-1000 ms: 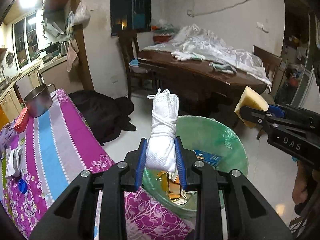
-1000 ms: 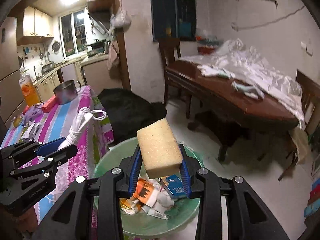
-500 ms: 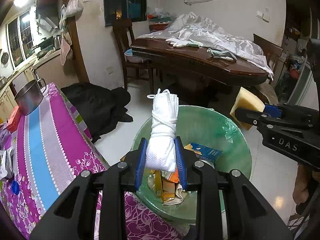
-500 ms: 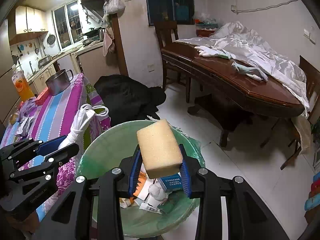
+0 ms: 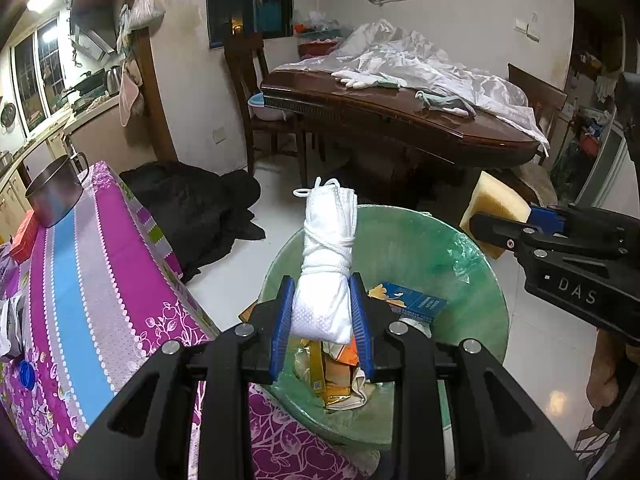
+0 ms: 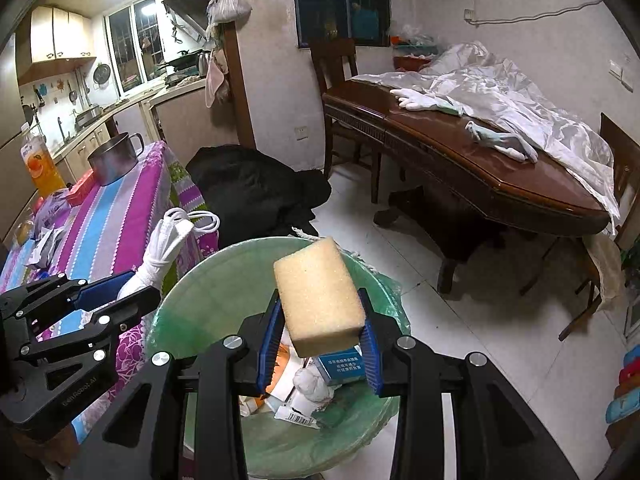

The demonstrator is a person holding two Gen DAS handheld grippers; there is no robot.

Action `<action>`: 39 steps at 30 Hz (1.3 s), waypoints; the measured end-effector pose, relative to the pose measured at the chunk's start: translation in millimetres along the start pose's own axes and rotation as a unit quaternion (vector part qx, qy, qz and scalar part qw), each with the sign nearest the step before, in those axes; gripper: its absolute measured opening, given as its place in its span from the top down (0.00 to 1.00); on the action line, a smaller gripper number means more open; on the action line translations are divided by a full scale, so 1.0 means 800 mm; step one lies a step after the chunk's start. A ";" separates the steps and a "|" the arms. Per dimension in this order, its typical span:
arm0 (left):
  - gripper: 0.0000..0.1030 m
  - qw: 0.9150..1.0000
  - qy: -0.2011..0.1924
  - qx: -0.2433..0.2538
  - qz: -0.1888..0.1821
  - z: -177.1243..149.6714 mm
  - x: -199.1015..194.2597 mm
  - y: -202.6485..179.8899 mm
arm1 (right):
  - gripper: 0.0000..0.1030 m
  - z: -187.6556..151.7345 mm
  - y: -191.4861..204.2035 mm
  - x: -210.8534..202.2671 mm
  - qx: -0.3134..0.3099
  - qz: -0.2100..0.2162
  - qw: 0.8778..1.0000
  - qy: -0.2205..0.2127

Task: Collect trash
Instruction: 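Open both grippers to drop the glove bundle and sponge into the bin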

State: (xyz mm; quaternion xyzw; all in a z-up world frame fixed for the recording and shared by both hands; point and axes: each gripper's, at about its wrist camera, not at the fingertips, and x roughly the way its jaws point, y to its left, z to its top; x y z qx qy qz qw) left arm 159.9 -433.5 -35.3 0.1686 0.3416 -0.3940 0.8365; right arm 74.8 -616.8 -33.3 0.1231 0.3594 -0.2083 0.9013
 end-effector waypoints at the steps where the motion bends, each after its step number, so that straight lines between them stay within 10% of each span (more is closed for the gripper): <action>1: 0.74 1.000 0.000 0.000 0.000 0.000 0.000 0.000 | 0.64 0.000 0.000 0.000 0.000 0.000 1.000 0.000; 21: 0.73 1.000 0.007 -0.002 0.002 -0.002 0.014 -0.002 | 0.64 -0.004 -0.008 0.008 0.001 0.005 1.000 0.005; 26: 0.51 1.000 0.009 -0.011 0.008 -0.002 0.018 0.003 | 0.44 -0.008 -0.010 0.009 0.004 0.008 1.000 0.000; 39: 0.45 1.000 0.017 -0.015 0.016 -0.004 0.025 0.002 | 0.40 -0.014 -0.011 0.004 0.003 0.008 1.000 -0.012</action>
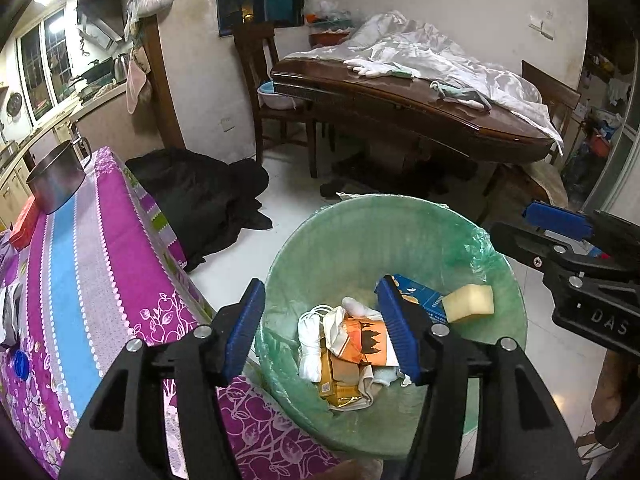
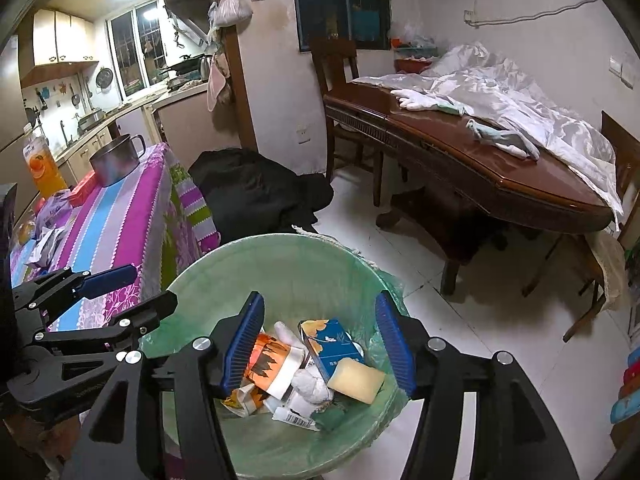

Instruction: Collect trash

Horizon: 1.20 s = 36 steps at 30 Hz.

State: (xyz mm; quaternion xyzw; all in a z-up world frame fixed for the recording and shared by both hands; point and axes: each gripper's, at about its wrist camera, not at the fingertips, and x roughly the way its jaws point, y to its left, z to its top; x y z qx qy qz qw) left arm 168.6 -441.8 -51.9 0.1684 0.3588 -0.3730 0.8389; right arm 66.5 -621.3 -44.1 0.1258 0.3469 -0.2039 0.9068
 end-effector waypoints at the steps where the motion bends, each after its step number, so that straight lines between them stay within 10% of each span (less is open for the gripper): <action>1: 0.45 1.000 0.000 0.000 0.000 -0.001 0.000 0.000 | 0.39 -0.001 0.001 -0.001 0.000 0.000 1.000 -0.001; 22: 0.43 1.000 -0.008 0.004 0.010 -0.010 -0.014 -0.003 | 0.25 -0.021 0.021 -0.054 -0.019 -0.012 0.998 -0.051; 32: 0.07 0.998 -0.064 0.019 0.017 -0.040 -0.073 0.001 | 0.13 -0.066 0.032 -0.112 -0.013 -0.013 0.994 -0.103; 36: 0.06 0.996 -0.083 0.001 0.011 -0.060 -0.100 0.019 | 0.05 -0.096 0.039 -0.151 -0.006 -0.019 0.990 -0.141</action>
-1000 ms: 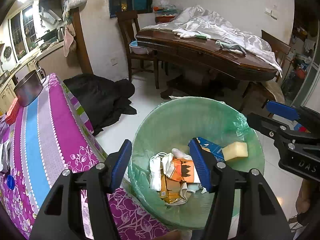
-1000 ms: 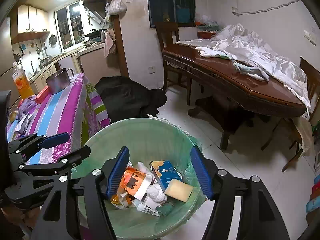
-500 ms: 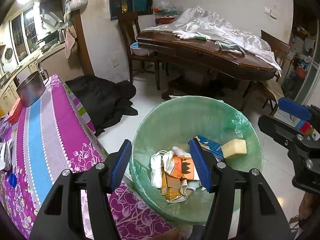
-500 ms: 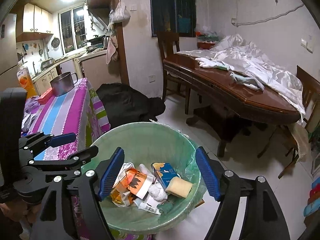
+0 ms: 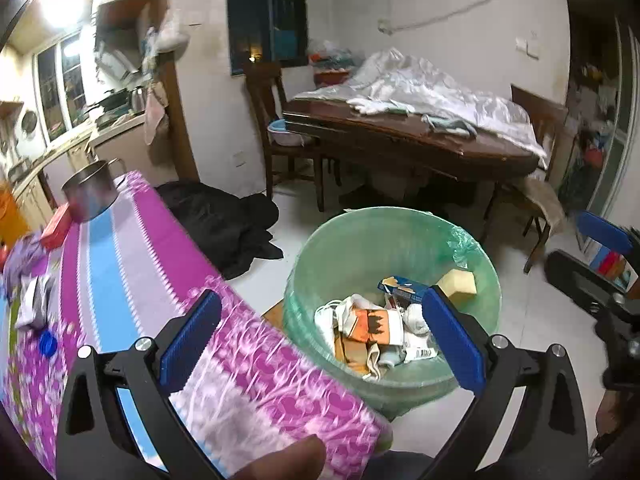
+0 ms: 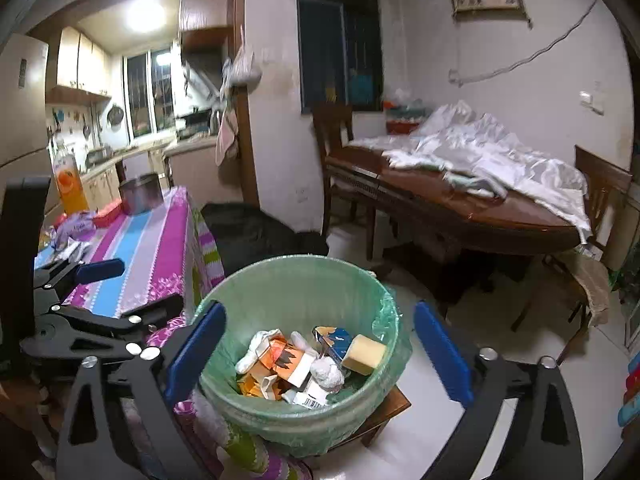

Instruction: Collect trash

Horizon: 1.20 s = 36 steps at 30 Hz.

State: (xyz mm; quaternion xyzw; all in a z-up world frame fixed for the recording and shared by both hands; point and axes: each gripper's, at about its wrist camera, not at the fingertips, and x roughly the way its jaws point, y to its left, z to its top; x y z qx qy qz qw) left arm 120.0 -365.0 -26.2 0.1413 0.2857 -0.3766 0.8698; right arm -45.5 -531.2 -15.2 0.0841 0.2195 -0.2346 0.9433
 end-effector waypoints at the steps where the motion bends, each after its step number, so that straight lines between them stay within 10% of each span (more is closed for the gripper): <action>1: 0.06 1.000 -0.006 -0.006 0.001 -0.005 -0.008 0.006 | 0.05 -0.004 0.002 -0.012 0.002 -0.001 1.000 -0.008; 36: 0.05 0.990 -0.137 -0.017 0.027 -0.125 -0.160 -0.007 | 0.05 -0.152 0.070 -0.237 -0.007 -0.057 0.988 -0.146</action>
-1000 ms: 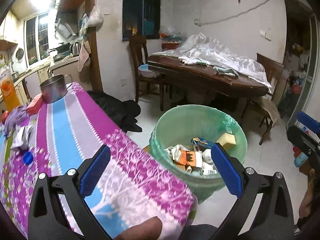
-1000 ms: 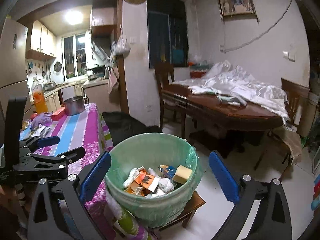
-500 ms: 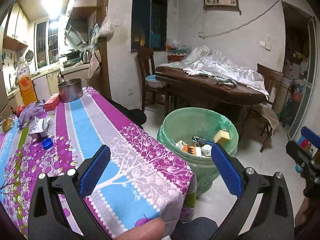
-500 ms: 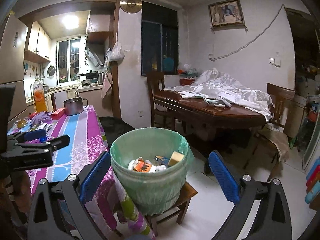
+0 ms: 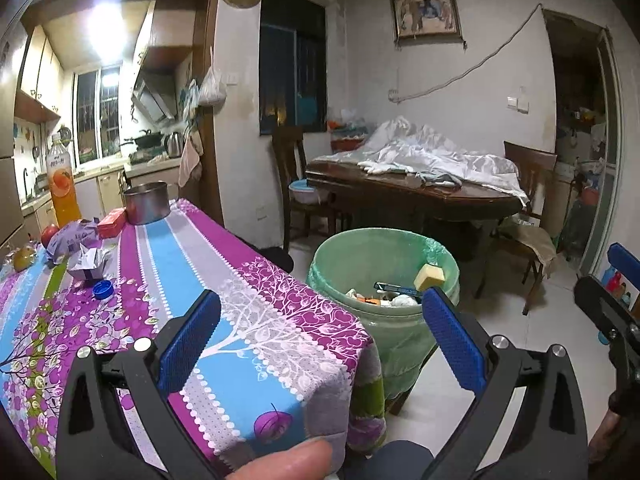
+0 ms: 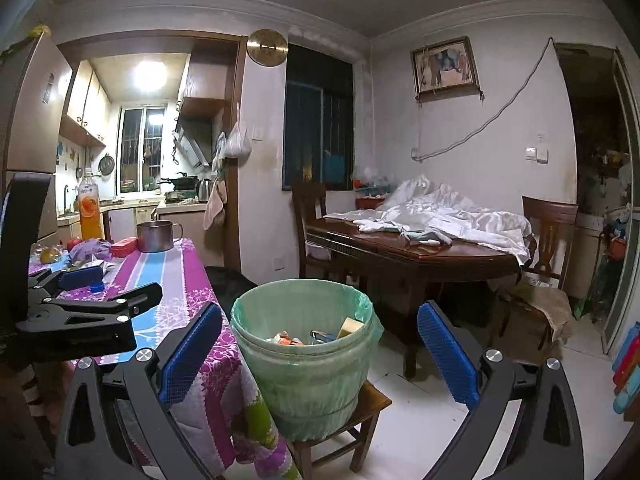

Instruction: Collect trash

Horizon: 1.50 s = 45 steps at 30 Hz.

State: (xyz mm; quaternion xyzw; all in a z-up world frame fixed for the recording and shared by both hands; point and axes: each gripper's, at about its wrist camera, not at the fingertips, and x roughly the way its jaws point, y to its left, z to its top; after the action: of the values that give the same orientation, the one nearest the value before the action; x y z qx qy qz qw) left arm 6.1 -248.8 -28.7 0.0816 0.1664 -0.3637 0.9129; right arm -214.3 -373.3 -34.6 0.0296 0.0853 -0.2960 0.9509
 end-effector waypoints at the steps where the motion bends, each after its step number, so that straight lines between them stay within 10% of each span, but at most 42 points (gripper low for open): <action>1: 0.05 1.000 -0.003 0.000 0.001 -0.001 -0.002 -0.001 | 0.05 -0.001 0.000 -0.002 0.003 0.000 1.000 -0.004; 45: 0.05 0.998 -0.058 0.013 -0.025 -0.007 -0.039 -0.011 | 0.05 -0.019 -0.008 -0.021 0.031 -0.041 0.997 -0.059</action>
State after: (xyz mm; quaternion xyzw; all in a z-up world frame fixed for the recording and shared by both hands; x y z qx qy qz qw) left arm -22.7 -233.8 -23.1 0.0682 0.1099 -0.3929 0.9105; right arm -233.5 -367.5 -46.8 0.0378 0.0213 -0.3386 0.9399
